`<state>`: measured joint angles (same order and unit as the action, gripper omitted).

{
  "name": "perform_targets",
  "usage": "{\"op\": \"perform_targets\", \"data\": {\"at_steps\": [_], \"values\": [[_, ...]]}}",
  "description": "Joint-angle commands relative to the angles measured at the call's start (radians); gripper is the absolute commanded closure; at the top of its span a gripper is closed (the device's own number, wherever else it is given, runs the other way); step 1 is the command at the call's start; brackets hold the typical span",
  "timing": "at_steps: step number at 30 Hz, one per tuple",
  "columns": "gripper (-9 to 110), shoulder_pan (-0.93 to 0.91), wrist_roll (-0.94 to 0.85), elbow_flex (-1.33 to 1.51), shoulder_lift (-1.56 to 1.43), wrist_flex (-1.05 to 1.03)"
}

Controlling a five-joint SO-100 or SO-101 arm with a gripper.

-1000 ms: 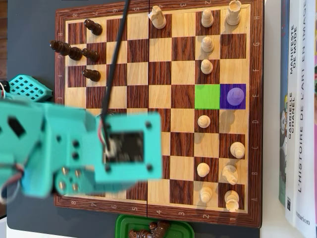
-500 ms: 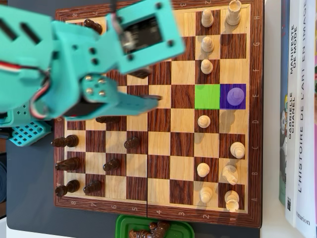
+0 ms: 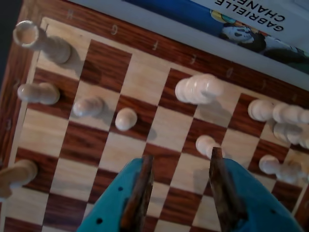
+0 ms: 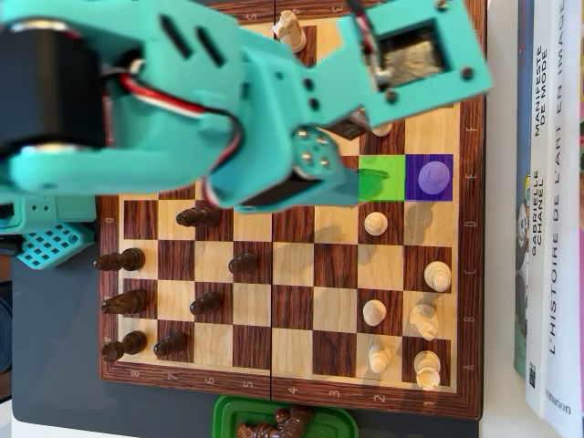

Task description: Play chess

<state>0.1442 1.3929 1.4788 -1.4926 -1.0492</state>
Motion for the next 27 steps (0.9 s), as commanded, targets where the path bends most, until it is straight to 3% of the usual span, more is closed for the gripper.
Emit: {"op": "perform_targets", "data": {"at_steps": [1, 27], "values": [[84, 0.003, -0.003, -0.077, 0.018, 0.005], [84, -0.048, -0.052, -0.25, 0.187, 0.005]]}}
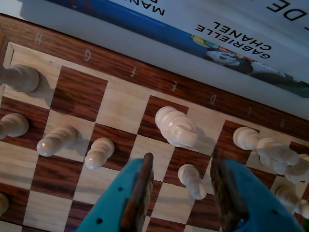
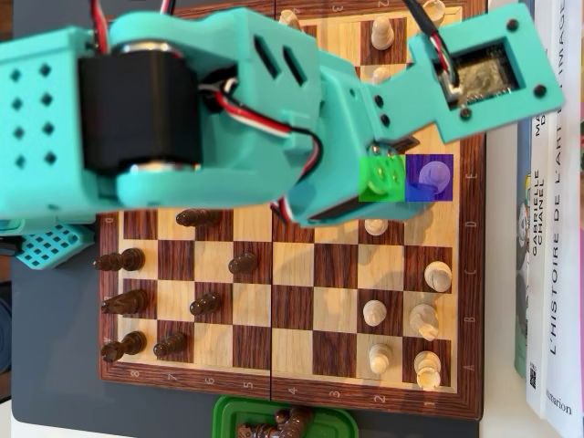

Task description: Play chess

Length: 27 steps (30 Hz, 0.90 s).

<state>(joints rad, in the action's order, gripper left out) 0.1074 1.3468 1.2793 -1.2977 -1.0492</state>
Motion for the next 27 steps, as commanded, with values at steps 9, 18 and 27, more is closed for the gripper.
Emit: {"op": "perform_targets", "data": {"at_steps": [9, 18, 27], "values": [[84, -0.003, -0.002, -0.071, -0.005, 0.006], [84, -0.008, -0.005, -0.126, 0.066, 0.005], [84, -0.005, -0.005, -0.143, 0.095, 0.011]]}}
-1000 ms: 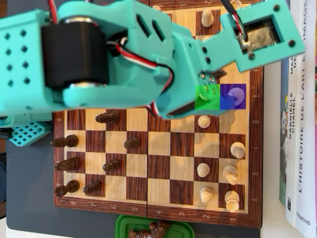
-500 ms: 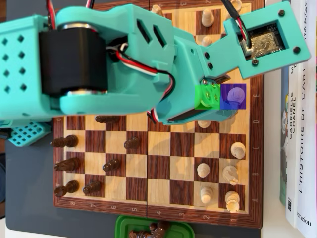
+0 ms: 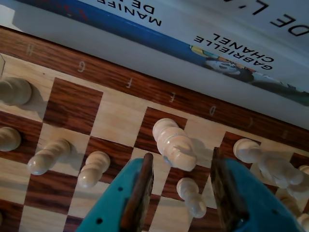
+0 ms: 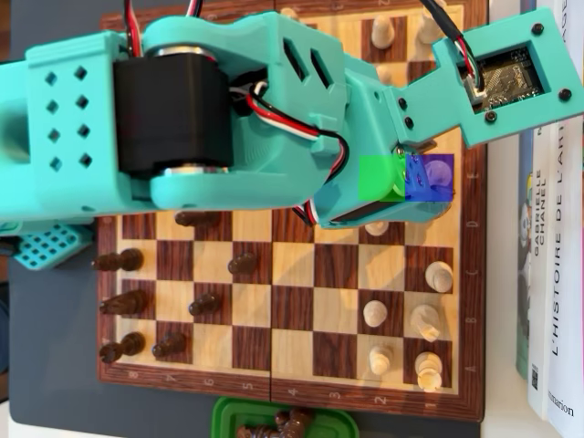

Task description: Play chess

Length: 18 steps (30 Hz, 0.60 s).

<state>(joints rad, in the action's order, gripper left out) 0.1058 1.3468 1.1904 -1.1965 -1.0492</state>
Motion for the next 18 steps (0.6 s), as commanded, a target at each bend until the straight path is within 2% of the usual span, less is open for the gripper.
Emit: {"op": "perform_targets", "data": {"at_steps": [1, 18], "values": [[84, -0.002, -0.005, -0.055, 0.005, 0.014], [84, -0.005, -0.005, -0.092, 0.052, 0.006]]}}
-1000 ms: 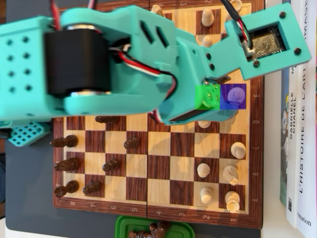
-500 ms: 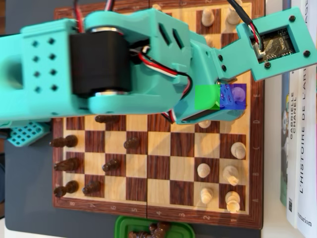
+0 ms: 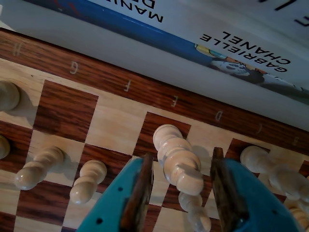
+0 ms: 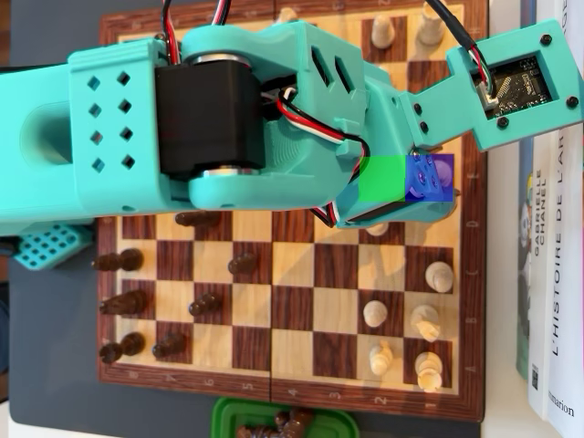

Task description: Play chess

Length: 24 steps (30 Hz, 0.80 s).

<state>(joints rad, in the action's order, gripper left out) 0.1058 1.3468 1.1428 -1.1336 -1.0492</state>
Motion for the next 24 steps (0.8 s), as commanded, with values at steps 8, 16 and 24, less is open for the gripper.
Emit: {"op": "perform_targets", "data": {"at_steps": [8, 16, 24], "values": [[84, 0.0, -0.005, -0.043, -0.011, 0.006], [84, -0.006, -0.005, -0.043, -0.011, 0.006], [84, -0.008, -0.005, -0.043, -0.011, 0.006]]}}
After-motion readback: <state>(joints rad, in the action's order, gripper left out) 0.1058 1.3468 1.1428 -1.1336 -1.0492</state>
